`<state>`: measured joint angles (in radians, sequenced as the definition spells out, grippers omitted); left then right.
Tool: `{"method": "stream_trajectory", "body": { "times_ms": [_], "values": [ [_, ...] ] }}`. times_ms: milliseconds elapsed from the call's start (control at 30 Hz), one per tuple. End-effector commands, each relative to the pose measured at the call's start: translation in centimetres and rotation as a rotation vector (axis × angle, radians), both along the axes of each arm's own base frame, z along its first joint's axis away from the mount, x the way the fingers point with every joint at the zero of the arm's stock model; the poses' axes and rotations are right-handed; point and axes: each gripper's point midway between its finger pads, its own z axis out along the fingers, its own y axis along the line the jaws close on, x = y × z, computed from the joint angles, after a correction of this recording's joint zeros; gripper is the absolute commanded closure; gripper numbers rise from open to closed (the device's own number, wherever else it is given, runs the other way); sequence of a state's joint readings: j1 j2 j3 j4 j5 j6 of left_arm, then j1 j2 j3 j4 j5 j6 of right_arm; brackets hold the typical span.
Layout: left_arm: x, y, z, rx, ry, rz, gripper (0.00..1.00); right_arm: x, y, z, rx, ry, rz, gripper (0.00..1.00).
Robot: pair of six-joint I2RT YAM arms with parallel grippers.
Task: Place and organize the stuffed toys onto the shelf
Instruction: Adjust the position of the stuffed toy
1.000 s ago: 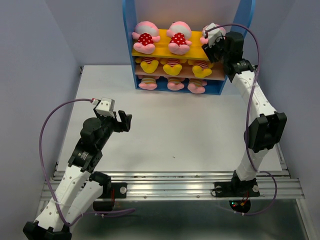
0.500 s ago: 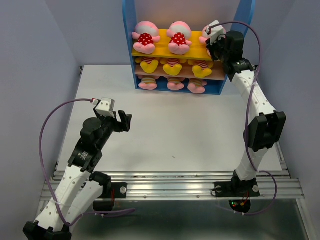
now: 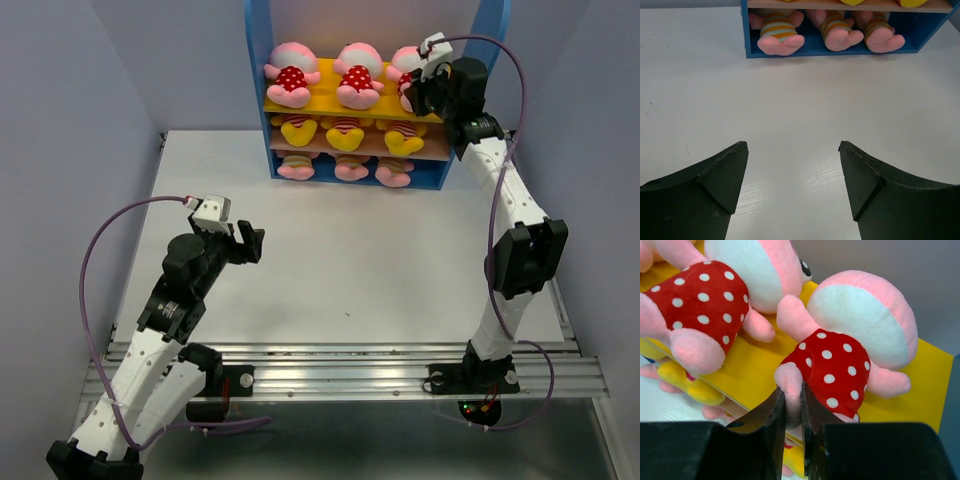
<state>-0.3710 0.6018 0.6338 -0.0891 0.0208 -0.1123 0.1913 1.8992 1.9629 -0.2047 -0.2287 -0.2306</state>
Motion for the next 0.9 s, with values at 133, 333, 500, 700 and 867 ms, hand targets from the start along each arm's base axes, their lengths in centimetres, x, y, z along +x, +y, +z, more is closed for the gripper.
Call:
{"method": "stream_trajectory", "body": {
  "times_ms": [133,333,500,700,867],
  "values": [
    [0.2,0.2,1.0,-0.01,-0.039,0.011,0.15,-0.6,2.5,4.3,0.2,-0.076,0.091,0.86],
    [0.2,0.2,1.0,-0.012,-0.04,0.012,0.15,-1.1,2.6,4.7,0.238,-0.083,0.093,0.86],
    [0.2,0.2,1.0,-0.01,-0.041,0.012,0.15,-1.2,2.5,3.7,0.228,-0.066,0.086,0.5],
    [0.2,0.2,1.1,-0.012,-0.043,0.012,0.15,-1.8,1.9,4.6,0.215,-0.09,0.067,0.25],
    [0.1,0.2,1.1,-0.013,-0.046,0.012,0.15,-2.5,1.8,5.6,0.204,-0.114,0.073,0.15]
  ]
}}
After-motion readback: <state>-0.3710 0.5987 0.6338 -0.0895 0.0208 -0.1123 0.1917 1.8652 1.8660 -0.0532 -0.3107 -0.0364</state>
